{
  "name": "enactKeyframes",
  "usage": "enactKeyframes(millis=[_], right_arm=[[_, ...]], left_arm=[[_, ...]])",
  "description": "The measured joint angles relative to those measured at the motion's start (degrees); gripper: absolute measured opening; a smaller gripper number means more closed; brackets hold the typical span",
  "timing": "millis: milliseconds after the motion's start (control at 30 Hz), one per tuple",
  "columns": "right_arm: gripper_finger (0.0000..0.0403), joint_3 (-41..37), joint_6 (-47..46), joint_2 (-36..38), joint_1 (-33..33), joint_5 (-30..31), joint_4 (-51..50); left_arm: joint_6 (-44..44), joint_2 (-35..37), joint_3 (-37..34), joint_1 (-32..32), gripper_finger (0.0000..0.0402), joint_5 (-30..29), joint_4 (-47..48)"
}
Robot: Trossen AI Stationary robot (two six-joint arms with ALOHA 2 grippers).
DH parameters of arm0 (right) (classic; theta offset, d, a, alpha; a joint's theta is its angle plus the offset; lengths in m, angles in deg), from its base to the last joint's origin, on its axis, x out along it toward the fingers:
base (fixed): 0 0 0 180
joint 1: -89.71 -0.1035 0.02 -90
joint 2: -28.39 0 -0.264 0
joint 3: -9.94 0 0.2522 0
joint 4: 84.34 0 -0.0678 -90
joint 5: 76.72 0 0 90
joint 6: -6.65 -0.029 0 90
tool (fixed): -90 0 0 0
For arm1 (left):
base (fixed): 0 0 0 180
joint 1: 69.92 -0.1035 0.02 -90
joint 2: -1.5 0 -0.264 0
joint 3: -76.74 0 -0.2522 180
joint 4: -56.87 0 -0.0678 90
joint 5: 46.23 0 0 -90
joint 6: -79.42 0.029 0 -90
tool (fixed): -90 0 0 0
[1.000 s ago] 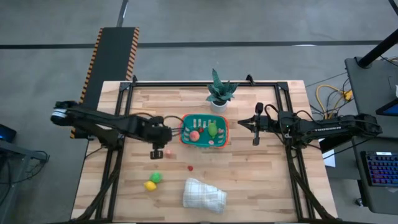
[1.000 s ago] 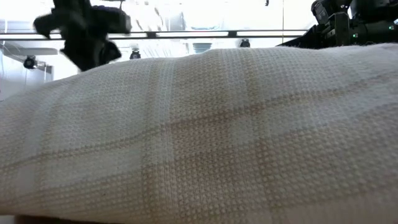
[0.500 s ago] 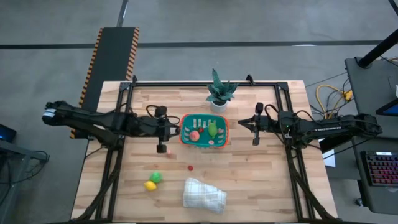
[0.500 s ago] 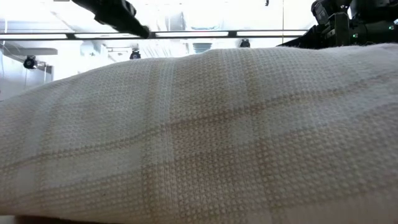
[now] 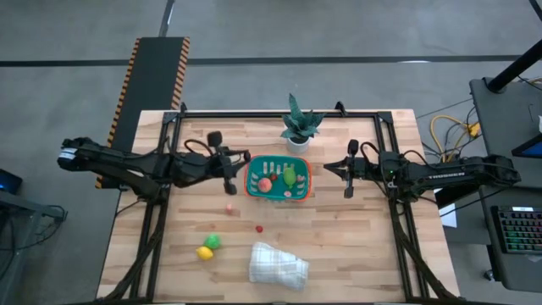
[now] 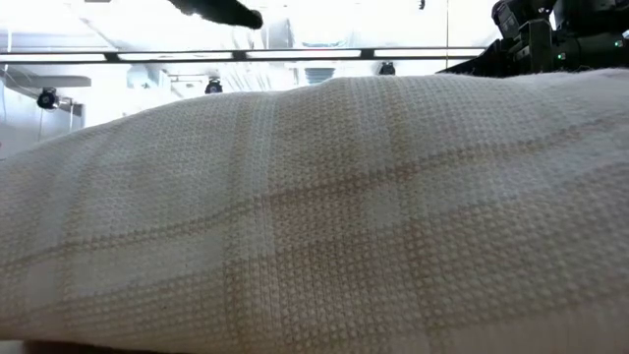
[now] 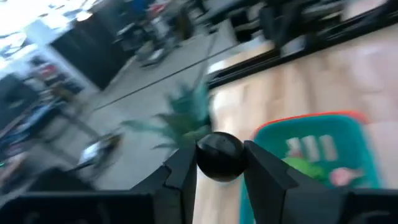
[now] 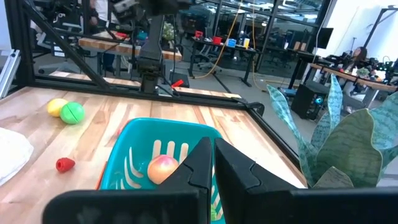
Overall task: Build produce basket
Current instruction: Put the black cherry into the blue basket
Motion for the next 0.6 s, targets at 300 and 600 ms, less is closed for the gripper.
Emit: enactKeyframes(millis=[300,600], right_arm=[[0.0009,0.0,0.0,0.0,0.0,0.0,0.0],[0.0009,0.0,0.0,0.0,0.0,0.0,0.0]], left_arm=[[0.1,-3.8,-3.4,0.0,0.0086,-1.7,-3.3],[3.4,-1.5,-1.8,0.0,0.0086,19.8,-8.7]])
